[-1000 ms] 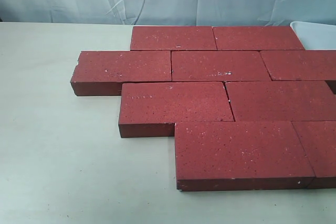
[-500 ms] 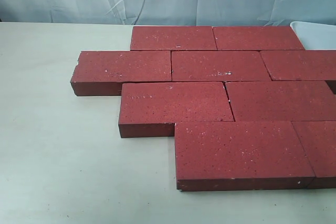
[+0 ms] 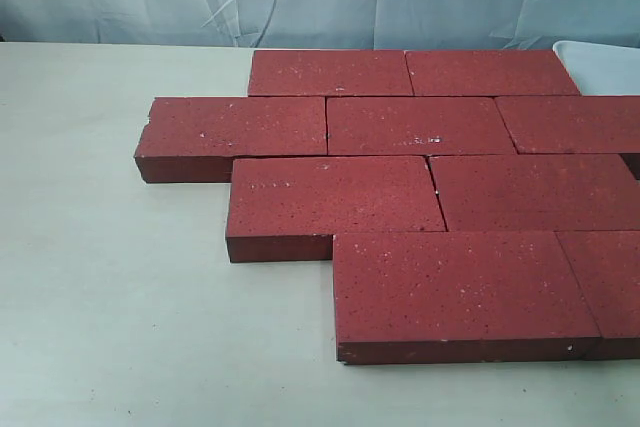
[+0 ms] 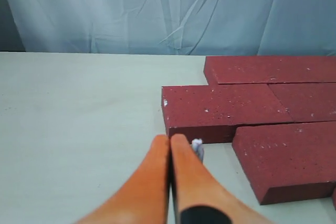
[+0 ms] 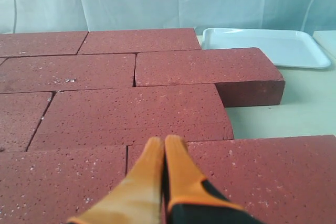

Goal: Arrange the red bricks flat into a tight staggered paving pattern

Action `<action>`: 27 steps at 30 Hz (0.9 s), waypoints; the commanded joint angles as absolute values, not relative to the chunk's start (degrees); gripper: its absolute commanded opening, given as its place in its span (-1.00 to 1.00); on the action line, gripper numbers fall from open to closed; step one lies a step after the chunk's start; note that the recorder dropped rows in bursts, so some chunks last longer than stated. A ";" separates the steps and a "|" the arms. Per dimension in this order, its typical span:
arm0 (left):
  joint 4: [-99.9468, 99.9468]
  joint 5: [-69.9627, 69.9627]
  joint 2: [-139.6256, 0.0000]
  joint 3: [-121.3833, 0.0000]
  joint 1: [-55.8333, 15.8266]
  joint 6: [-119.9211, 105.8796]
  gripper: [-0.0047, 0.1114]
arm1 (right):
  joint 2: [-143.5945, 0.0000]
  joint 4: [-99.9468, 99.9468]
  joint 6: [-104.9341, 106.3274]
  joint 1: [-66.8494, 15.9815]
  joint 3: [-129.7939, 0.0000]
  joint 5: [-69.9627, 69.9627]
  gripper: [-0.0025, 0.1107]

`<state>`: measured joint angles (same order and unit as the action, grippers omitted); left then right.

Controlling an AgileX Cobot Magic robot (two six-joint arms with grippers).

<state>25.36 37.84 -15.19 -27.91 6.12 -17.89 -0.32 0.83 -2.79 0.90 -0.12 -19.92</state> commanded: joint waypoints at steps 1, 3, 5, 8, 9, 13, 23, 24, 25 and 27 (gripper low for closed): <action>21.49 37.01 -14.21 -27.17 6.16 -18.72 -0.92 | 0.00 0.77 -2.54 1.30 0.00 -19.13 -0.97; 18.53 33.99 -11.47 -24.34 6.16 -18.72 -0.92 | 0.00 0.77 -2.54 1.30 0.00 -19.13 -0.97; 17.31 29.08 -7.32 -20.03 6.16 -18.72 -0.92 | 0.00 0.77 -2.54 1.30 0.00 -19.13 -0.97; 16.91 25.06 -2.42 -15.03 6.16 -18.72 -0.92 | 0.00 0.77 -2.54 1.30 0.00 -19.13 -0.97; 16.91 23.73 -0.42 -12.91 6.16 -18.72 -0.92 | 0.00 0.77 -2.54 1.30 0.00 -19.13 -0.97; 15.36 21.96 0.00 -6.67 6.16 -18.72 -0.92 | 0.00 0.77 -2.54 1.30 0.00 -19.13 -0.97; 9.59 18.55 0.00 0.00 6.16 -18.59 -0.92 | 0.00 0.87 -2.54 1.29 0.00 -19.13 -0.97; 9.59 18.29 0.00 0.00 6.16 -18.59 -0.92 | 0.00 0.87 -2.54 1.29 0.00 -19.13 -0.97; 9.59 18.29 0.00 0.00 6.16 -18.59 -0.92 | 0.00 0.87 -2.54 1.29 0.00 -19.13 -0.97; 9.59 18.30 0.00 0.00 6.16 -18.59 -0.92 | 0.00 0.87 -2.65 1.29 0.00 -19.13 -0.97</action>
<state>10.21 19.55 -0.35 -0.27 6.12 -18.64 -0.32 0.83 -2.79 0.90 -0.12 -19.92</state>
